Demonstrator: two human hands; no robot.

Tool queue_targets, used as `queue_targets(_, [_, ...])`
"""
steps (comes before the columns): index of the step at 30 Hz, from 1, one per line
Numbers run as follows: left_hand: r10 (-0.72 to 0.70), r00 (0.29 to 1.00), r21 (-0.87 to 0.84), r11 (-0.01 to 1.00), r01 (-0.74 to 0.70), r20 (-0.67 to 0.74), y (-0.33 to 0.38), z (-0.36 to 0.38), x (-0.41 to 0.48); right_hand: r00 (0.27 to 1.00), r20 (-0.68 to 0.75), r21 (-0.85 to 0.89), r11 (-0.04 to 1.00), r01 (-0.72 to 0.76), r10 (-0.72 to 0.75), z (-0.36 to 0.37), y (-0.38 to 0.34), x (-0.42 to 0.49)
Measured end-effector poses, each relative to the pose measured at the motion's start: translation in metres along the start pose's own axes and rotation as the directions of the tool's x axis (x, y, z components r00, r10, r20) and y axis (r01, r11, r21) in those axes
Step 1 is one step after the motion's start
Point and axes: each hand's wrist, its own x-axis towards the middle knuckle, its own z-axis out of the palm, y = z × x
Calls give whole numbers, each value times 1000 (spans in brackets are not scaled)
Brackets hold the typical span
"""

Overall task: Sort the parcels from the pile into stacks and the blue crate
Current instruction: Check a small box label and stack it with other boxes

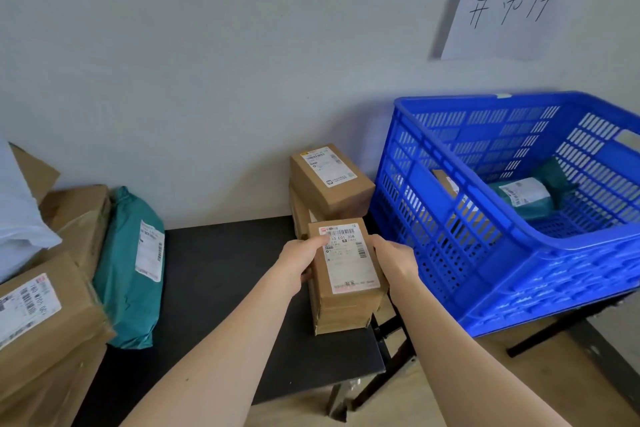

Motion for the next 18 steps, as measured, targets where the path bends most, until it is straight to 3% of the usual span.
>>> queue_targets(6, [28,999,2,1000,-28,-34,4,1,-1,1000,9,-17,1000,8,-8,3,-5,3])
queue_targets(12, [243,955,87,969,-231,-170,25,1,-1,975,-59,-77,975,208,-213,7,-18,4])
queue_targets(18, [319,937,141,943,-300,-142,57,4,10,948,-18,-179,934,311,-319,16,-42,25])
